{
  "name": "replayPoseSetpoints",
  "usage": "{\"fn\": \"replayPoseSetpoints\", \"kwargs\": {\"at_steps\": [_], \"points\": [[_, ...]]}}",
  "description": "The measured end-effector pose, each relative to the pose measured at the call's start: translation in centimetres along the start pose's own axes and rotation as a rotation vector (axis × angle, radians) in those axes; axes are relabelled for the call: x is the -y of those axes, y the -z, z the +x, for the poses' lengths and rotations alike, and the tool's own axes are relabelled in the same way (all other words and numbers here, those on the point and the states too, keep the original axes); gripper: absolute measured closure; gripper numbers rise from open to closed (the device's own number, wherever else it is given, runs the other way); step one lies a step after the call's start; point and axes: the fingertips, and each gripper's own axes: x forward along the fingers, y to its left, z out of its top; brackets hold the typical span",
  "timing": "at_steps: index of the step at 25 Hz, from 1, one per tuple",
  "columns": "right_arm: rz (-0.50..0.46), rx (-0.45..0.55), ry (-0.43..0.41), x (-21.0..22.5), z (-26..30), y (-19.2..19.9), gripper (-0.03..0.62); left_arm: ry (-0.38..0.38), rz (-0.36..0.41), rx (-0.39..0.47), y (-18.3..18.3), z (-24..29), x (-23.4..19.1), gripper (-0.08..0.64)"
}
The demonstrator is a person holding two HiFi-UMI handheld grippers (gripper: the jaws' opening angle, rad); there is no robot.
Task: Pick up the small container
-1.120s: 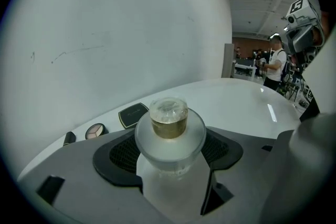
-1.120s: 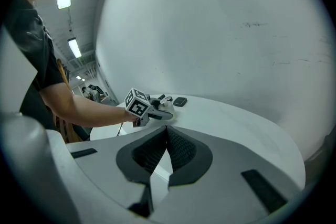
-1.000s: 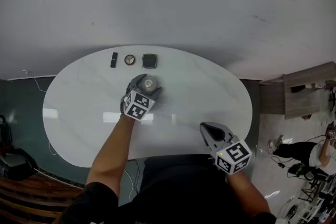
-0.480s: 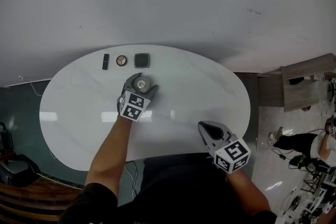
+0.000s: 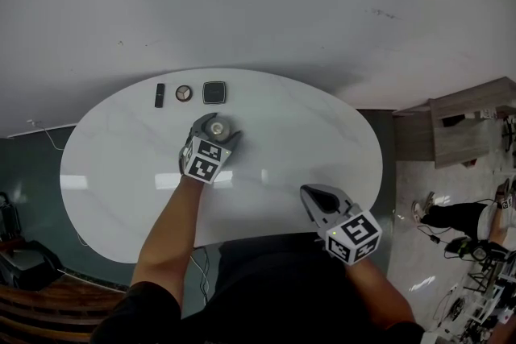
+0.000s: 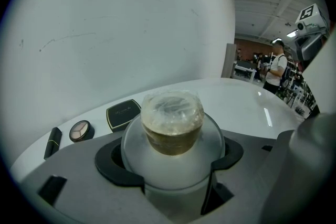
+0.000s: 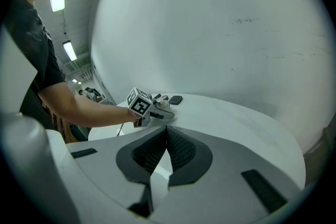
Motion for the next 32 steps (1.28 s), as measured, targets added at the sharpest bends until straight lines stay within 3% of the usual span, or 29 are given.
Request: {"fn": "replayPoseSetpoints", "kwargs": {"at_steps": [9, 24, 32], "points": [[0.001, 0.038, 0.027, -1.4, -1.4, 0.3, 0.598, 0.053, 0.05, -0.016, -0.3, -3.6, 3.6, 0.218], [-0.083, 0.192, 0.04, -6.7, -2.8, -2.6, 0.598, 0.146, 0.061, 0.036, -3.7, -15.9, 8.5, 0.218], [-0.204, 0.248, -0.026, -8.5, -3.8, -5.9, 0.598, 0.108, 0.071, 0.099, -6.3, -21.6, 10.4, 0.218]]}}
